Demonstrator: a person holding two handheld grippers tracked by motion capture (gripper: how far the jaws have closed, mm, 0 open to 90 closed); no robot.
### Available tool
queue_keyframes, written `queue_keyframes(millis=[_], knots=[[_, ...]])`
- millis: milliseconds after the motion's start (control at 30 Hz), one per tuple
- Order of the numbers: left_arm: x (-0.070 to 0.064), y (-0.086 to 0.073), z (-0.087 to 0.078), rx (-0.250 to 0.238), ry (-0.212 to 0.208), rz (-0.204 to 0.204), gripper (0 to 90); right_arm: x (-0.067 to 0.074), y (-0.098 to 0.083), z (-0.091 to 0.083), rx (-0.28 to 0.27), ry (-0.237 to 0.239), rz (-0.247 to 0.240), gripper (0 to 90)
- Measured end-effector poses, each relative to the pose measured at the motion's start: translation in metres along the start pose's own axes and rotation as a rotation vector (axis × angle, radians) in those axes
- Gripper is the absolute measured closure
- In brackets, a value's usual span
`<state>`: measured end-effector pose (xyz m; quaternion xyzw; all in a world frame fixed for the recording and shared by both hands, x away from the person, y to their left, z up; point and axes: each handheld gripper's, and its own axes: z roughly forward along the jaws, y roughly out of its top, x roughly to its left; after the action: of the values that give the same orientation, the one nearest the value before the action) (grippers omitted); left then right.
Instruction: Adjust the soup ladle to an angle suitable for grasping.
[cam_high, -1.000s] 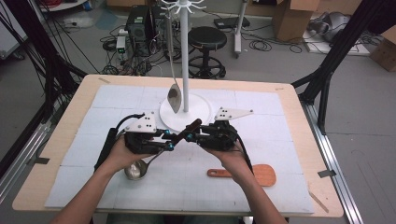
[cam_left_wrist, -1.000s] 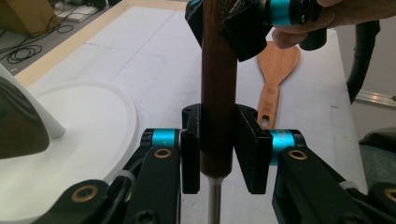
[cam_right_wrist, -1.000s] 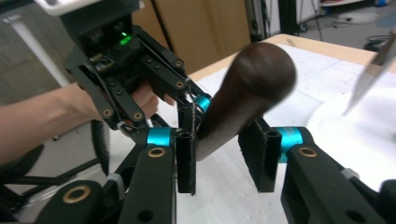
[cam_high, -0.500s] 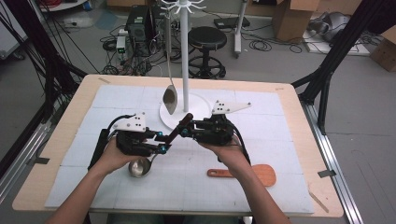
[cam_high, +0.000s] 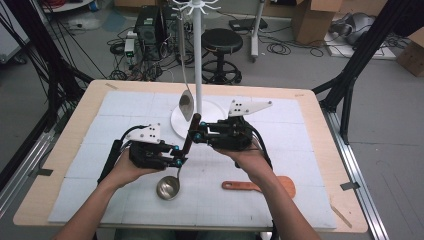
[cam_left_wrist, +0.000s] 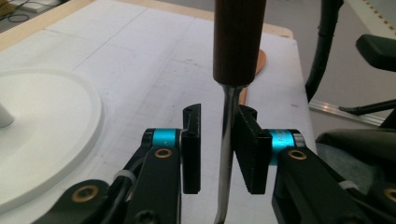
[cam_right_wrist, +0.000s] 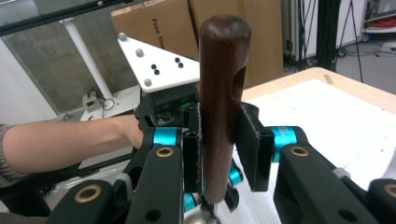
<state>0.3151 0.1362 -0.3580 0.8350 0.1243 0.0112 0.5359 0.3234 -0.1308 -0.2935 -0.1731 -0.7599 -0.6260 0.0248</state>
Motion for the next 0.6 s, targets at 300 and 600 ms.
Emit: queue_keyframes(millis=[300,600], knots=[[-0.0042,0.0022,0.0043,-0.018,-0.014,0.004,83.5,0.0026,0.0032,0.0000,-0.002,0.000,-0.016,72.4],[-0.0079,0.0047,0.0063,-0.042,0.047,-0.001,84.1,0.0100,-0.0050,0.0066,-0.010,-0.091,-0.053,63.9]])
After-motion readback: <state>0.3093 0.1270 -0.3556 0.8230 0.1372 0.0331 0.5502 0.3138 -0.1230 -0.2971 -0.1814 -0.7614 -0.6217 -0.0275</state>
